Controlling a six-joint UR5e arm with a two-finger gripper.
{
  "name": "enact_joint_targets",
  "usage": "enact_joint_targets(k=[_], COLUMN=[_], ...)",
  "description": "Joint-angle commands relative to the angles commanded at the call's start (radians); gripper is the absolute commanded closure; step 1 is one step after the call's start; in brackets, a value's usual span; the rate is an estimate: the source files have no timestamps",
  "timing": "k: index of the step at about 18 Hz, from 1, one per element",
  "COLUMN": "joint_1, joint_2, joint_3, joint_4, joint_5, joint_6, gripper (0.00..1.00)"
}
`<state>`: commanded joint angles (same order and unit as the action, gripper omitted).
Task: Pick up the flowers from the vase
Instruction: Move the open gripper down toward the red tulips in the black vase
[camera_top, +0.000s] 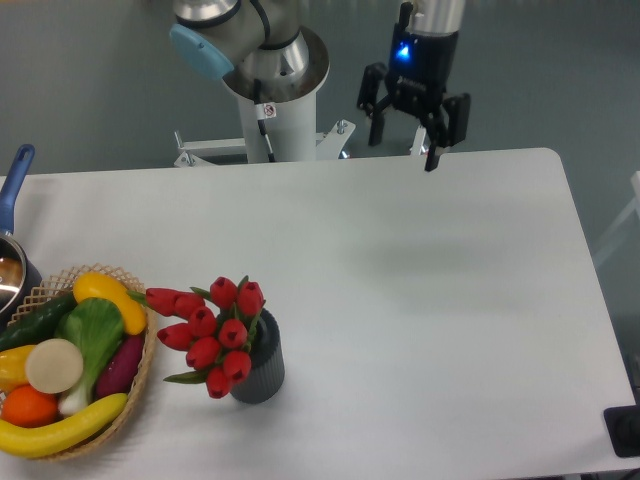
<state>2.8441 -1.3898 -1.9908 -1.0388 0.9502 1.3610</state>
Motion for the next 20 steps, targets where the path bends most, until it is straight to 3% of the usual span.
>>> enact_joint_targets(k=[6, 10, 14, 18, 20], joint_1=[-0.032, -0.142, -0.224, -0.239, -0.248], joint_2=[-0.037, -0.139, -0.228, -0.270, -0.305], joint_3=[-0.040, -0.028, 0.013, 0.020, 0.027], joint_4=[0.068, 0.178, 0.213, 0.218, 0.276], joint_5=[-0.134, -0.139, -0.143, -0.214, -0.243], joint_6=[-0.013, -0.017, -0.020, -0.048, -0.101], gripper=[0.00, 0.00, 0.00, 0.00, 0.00])
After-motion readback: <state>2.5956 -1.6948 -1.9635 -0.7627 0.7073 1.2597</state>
